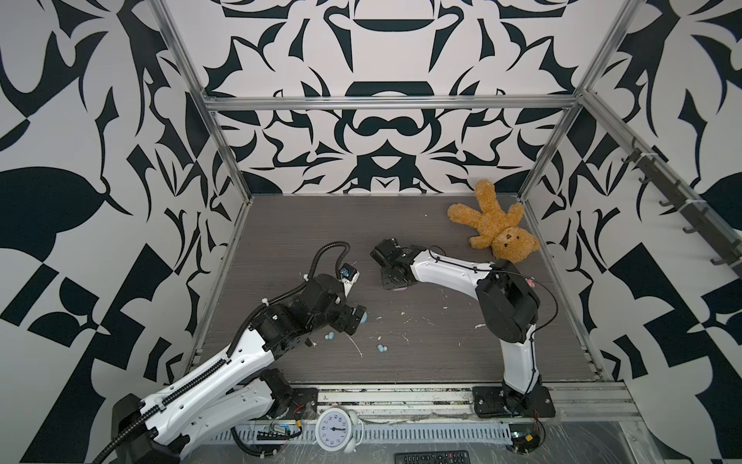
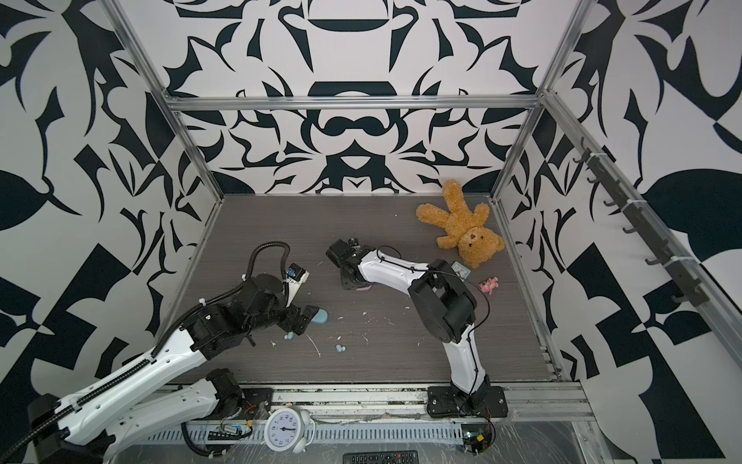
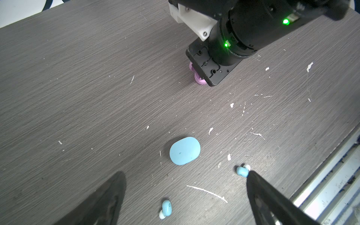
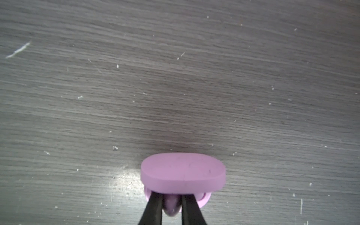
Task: Insert wireless bluetooth earbuds into charging case
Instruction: Insert the wireless bluetooth earbud into the charging case.
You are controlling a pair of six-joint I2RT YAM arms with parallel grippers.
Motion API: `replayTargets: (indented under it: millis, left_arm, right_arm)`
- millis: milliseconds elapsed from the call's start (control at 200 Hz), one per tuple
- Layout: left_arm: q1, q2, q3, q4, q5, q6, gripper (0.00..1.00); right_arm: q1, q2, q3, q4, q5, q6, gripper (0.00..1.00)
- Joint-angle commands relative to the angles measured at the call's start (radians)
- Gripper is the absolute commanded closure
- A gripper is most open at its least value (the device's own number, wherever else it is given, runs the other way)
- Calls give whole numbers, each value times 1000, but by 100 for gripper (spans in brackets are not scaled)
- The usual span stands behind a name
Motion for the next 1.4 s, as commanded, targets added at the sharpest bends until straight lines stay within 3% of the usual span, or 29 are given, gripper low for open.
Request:
replayTargets:
  millis: [0, 685, 1395]
  left_arm:
    - [-2, -12, -12, 5, -7, 1, 1]
    - [-2, -6, -10, 5, -8, 3, 1]
    - [-2, -5, -9, 4, -8, 4, 1]
  right_arm:
    - [-3, -2, 34, -20, 27, -12, 87]
    - [-3, 20, 28, -12, 8, 0, 86]
    - [-2, 17, 12, -3, 1, 14, 75]
